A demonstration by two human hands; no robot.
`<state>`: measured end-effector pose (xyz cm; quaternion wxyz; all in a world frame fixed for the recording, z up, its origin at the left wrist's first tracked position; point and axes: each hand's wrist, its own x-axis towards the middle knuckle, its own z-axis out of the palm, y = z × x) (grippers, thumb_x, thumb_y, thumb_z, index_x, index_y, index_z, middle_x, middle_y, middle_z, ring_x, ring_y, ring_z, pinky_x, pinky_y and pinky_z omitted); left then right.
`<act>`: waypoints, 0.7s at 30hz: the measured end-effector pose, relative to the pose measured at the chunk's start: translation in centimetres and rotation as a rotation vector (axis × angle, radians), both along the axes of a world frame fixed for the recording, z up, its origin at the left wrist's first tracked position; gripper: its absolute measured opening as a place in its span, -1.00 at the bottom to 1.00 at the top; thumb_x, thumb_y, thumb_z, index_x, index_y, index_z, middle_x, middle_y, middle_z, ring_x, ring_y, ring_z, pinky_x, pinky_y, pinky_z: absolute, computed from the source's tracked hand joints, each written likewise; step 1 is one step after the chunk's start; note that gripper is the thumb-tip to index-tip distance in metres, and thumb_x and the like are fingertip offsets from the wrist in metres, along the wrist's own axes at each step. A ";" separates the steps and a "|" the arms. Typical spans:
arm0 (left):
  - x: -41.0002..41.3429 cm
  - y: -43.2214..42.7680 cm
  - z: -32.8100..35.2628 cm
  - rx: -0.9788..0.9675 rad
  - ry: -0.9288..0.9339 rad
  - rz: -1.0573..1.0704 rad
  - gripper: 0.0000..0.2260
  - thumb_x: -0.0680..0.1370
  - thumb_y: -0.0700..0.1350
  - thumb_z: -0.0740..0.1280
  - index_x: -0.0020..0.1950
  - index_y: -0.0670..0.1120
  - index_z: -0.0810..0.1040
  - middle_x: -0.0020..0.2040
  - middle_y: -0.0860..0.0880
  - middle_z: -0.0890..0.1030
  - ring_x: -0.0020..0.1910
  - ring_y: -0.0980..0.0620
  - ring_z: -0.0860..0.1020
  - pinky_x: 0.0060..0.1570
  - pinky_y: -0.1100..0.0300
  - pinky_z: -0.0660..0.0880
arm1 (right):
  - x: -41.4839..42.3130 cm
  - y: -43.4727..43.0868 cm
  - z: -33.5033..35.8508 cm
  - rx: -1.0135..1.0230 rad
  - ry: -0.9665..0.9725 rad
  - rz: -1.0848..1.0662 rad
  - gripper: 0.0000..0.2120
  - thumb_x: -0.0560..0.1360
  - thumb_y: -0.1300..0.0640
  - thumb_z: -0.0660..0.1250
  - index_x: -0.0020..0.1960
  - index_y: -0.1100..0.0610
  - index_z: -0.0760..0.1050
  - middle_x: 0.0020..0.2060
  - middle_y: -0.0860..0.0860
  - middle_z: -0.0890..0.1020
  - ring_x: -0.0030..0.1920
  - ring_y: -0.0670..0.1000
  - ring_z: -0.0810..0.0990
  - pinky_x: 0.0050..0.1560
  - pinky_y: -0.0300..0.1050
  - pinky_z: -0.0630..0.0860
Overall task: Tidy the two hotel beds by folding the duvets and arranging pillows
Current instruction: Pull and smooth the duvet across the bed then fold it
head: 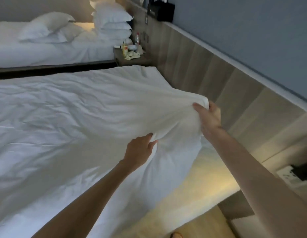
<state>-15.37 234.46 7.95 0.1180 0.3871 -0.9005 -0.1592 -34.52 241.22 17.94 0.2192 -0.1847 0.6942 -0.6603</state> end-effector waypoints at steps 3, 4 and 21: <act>-4.8 1.9 1.6 -0.012 0.000 0.015 -0.64 0.66 0.10 0.07 0.22 -0.13 0.46 -0.21 -0.14 0.61 -0.14 -0.20 0.59 -0.10 0.08 0.46 | -5.9 0.9 1.1 -0.038 -0.068 0.000 -0.79 0.44 0.26 0.45 0.05 0.23 0.55 -0.18 0.07 0.61 -0.24 0.00 0.59 -0.19 -0.10 0.58; -6.0 2.3 1.7 -0.001 0.006 0.032 -0.64 0.66 0.11 0.07 0.19 -0.13 0.47 -0.27 -0.11 0.57 -0.16 -0.20 0.59 -0.09 0.07 0.47 | -7.4 1.0 1.1 -0.037 -0.126 0.006 -0.81 0.44 0.25 0.46 0.03 0.23 0.55 -0.19 0.07 0.61 -0.29 -0.02 0.58 -0.26 -0.16 0.57; -8.8 6.9 -11.3 0.372 -0.209 0.160 -0.50 0.64 -0.01 0.20 0.56 0.08 0.15 0.55 -0.02 0.20 0.50 -0.04 0.23 0.41 0.03 0.25 | -18.2 9.5 -22.8 0.849 -0.155 0.516 -0.39 0.60 0.11 0.26 0.57 0.04 0.08 0.51 0.07 0.22 0.46 0.13 0.26 0.32 -0.05 0.28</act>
